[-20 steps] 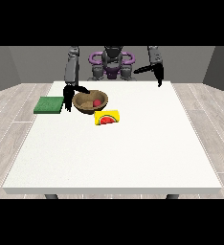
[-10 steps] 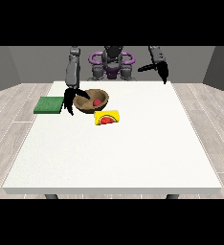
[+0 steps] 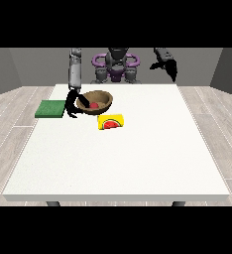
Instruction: Pick the cup and pour the ball into the bowl, then pick the bowl and place it on the pad
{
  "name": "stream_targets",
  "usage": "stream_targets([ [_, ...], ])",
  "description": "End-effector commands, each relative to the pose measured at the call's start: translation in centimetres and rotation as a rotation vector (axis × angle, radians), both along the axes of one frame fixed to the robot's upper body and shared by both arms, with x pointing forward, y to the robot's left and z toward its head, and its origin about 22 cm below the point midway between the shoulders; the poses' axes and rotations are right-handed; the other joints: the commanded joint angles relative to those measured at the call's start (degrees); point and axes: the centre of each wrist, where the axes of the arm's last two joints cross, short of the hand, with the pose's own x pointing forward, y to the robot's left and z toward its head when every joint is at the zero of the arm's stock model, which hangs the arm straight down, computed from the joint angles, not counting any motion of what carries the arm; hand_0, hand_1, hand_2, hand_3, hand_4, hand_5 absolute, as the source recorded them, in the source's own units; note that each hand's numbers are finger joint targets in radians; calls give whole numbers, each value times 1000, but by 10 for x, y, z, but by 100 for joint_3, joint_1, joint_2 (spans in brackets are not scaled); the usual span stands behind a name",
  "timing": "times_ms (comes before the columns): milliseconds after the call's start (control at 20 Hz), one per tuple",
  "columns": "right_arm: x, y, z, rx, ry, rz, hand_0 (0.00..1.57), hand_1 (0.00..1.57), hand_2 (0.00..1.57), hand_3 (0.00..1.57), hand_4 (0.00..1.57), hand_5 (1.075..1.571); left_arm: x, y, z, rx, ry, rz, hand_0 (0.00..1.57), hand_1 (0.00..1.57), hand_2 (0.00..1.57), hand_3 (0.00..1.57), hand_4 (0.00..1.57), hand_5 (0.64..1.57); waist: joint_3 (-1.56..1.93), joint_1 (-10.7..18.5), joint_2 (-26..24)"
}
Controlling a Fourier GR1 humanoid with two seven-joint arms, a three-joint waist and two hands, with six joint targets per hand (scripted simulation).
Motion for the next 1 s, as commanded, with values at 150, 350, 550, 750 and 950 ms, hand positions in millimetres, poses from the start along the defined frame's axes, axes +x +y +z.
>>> stream_targets([
  [150,11,36,0,-28,342,-34,1571,1571,1571,945,844,1563,-7,42,-50,-42,180,129,0,0,0,0,973,1423,173,-703,-1044],
  [350,46,33,52,-16,389,22,1571,1571,1571,889,806,1565,-19,69,-76,-36,279,212,0,0,0,0,998,1411,177,-1256,-1497],
  [550,45,23,64,0,432,49,1571,1571,1571,744,808,1567,-36,78,-93,-29,308,254,0,0,0,0,1003,1407,184,-1419,-1763],
  [750,43,-20,86,36,354,-16,1571,1571,1571,677,788,1570,-38,72,-89,-41,226,216,0,0,0,0,1003,1418,186,-1224,-1267],
  [950,29,-48,83,44,284,-24,1571,1571,1571,677,788,1570,-29,62,-75,-51,194,191,0,0,0,0,1051,1435,188,-1171,-924],
])
